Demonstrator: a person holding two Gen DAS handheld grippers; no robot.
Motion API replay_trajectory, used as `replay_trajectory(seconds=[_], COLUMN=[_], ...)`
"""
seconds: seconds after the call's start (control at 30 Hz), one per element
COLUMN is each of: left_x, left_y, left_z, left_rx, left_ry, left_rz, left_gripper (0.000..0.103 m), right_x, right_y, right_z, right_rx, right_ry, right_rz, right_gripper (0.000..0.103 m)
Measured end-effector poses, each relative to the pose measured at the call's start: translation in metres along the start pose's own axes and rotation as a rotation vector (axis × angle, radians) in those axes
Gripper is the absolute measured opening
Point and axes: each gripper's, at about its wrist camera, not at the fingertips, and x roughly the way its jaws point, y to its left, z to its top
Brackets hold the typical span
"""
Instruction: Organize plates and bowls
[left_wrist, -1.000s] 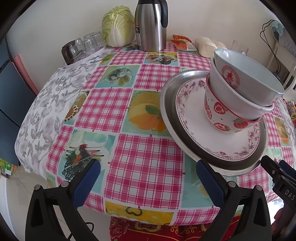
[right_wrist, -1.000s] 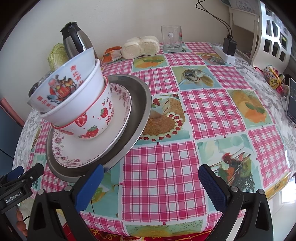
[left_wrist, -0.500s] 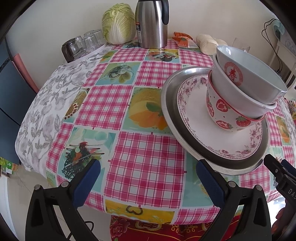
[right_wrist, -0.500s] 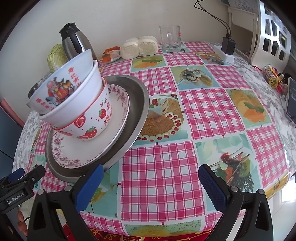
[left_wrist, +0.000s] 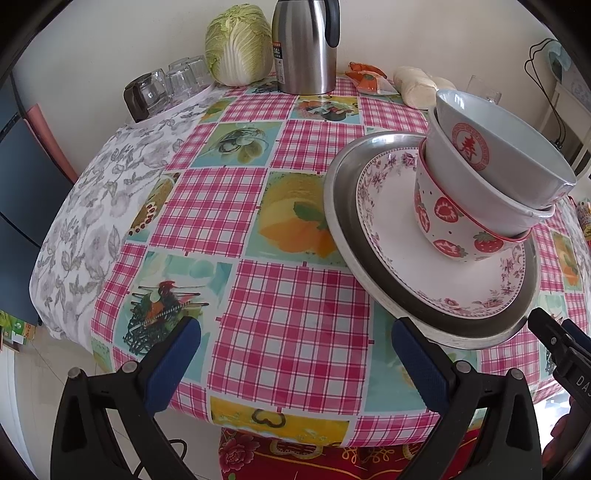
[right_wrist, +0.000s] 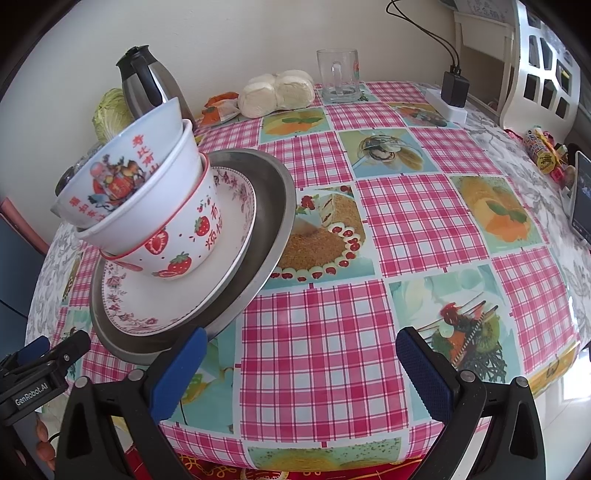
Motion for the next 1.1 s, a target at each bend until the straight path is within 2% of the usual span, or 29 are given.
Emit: replay_trajectory(seconds=[0.7,1.1], left_x=[0.0,-0.01], left_y=[0.001,-0.002], left_z=[-0.001,-0.001], left_rx=[0.001,0.017], left_ry=[-0.005,-0.05], left_rz=[-0.004,0.011], left_gripper=[0.103,0.103], right_x=[0.001,0.001], right_y=[-0.001,-0.001], right_z=[0.0,0.0], right_rx=[0.007,0.011], right_ry=[0.004,0.008], right_rz=[-0.003,-0.001], right_gripper=[0.103,0.103])
